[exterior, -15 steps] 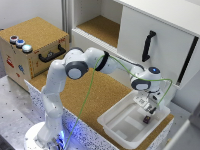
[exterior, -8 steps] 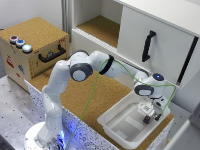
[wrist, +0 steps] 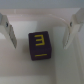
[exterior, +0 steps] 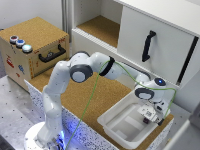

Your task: Go towards the purple block and lift it

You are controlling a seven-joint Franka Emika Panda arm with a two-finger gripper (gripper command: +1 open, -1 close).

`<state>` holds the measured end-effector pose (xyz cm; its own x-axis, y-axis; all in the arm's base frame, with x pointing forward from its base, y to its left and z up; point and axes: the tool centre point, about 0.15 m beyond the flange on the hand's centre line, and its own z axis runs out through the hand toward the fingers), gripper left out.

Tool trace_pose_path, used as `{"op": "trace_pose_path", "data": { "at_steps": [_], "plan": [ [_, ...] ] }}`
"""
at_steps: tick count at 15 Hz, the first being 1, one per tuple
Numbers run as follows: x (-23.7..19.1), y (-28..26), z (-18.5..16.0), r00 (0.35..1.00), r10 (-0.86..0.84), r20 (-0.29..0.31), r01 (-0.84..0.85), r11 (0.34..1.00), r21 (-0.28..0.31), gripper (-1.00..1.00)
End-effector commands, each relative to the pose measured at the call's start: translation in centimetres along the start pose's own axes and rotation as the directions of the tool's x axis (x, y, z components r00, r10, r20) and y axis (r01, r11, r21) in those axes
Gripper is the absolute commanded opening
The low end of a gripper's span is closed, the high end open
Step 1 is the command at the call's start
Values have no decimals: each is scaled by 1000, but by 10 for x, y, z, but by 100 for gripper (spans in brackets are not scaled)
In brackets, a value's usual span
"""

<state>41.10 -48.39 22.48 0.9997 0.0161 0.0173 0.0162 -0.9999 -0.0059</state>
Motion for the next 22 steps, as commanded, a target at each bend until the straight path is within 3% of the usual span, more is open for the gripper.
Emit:
{"op": "trace_pose_path", "data": {
  "at_steps": [1, 2, 3, 16, 19, 22],
  "plan": [
    [24, -3, 15, 999, -51, -11, 52, 996, 67, 100],
    [26, -5, 16, 998, -65, -7, 65, 996, 65, 100],
    [26, -5, 17, 998, -67, -10, 68, 996, 66, -100],
    [-17, 16, 10, 997, -60, 52, 60, 998, 4, -100],
    [-14, 5, 0, 998, -51, 32, 51, 999, 1, -100],
    [-7, -18, -29, 999, -30, -24, 30, 999, 10, -100]
  ]
}}
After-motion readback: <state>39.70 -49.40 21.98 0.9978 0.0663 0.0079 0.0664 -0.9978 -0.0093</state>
